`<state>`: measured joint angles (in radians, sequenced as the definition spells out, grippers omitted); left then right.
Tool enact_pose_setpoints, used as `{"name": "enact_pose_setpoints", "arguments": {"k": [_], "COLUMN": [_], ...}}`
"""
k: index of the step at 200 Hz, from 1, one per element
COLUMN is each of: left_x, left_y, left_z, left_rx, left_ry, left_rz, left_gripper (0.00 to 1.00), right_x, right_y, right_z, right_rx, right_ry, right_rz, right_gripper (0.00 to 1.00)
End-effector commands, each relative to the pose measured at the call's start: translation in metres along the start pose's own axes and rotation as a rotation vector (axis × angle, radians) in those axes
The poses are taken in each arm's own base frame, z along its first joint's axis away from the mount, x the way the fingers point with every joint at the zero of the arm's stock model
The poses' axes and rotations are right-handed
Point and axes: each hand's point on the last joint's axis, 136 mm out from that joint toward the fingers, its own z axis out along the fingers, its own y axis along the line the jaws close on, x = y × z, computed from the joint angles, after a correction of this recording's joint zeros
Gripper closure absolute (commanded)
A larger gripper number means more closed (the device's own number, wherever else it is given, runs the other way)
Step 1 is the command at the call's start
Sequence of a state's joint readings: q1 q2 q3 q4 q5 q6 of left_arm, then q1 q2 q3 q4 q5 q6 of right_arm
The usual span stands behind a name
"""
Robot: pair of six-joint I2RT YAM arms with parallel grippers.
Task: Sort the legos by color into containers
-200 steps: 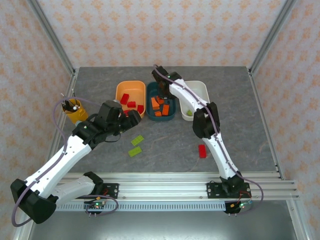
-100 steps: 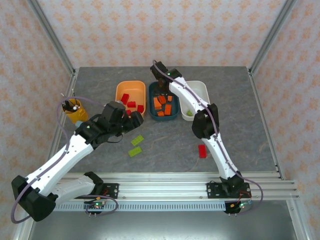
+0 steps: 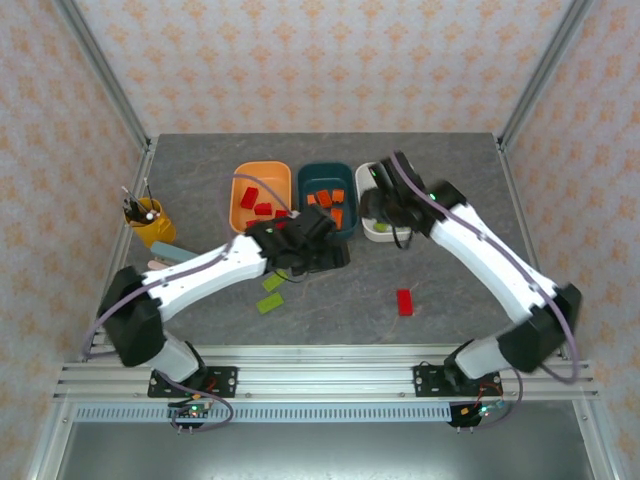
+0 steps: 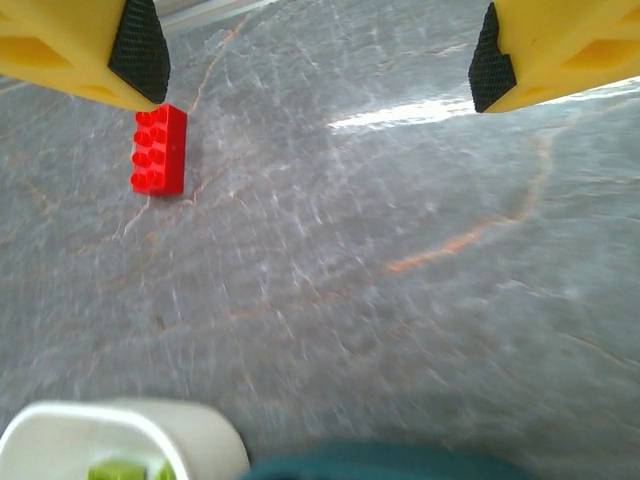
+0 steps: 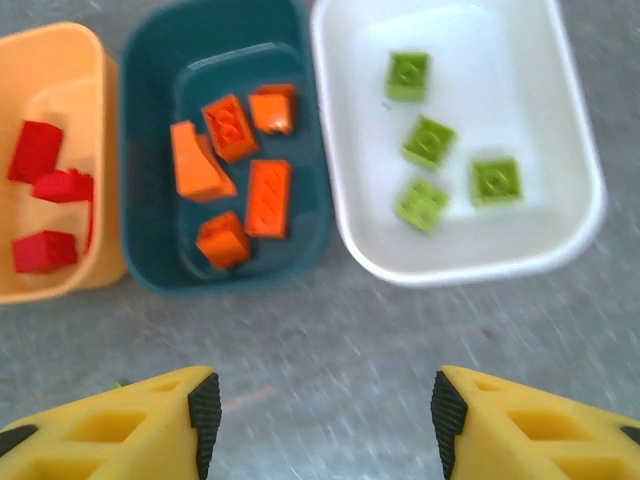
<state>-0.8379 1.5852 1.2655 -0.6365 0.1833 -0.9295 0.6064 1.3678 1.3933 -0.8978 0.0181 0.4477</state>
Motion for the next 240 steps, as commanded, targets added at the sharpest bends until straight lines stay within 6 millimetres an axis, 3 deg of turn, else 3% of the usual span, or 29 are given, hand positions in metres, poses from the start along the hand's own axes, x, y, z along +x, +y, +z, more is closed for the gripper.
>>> {"name": "enact_pose_setpoints", "arguments": {"k": [1,35,78,143,205,240], "left_x": [0.015,0.047,0.083,0.103,0.107,0.102], "left_y": [-0.025,-0.059,-0.088,-0.094,-0.079,-0.073], "left_z": [0.021,0.068,0.113,0.140,0.153,0.154], "left_rx": [0.005,-0.057,-0.139,-0.241,-0.358,-0.388], "left_ry": [0.078,0.218,0.334,0.351,0.320,0.291], "left_rz": [-0.004,0.079,0.159,0.209,0.240,0.259], "left_gripper": [0.21,0.23,0.23,0.25,0.48,0.50], "right_x": [0.042,0.094,0.126,0.140,0.141,0.142], "right_y": [-0.046,-0.096,-0.116,-0.131,-0.132,-0.130], "right_z": [-0.016,-0.059,-0.093,-0.112,-0.114,-0.114], "right_rx": [0.084,0.095,0.017,-0.017,-0.033,-0.045], "right_ry": [0.031,0.057,0.071,0.040,0.030,0.035], "right_rz": [0.087,0.143,0.168,0.211,0.208,0.197], "right_gripper": [0.41,0.40,0.38,0.38,0.37,0.37]}}
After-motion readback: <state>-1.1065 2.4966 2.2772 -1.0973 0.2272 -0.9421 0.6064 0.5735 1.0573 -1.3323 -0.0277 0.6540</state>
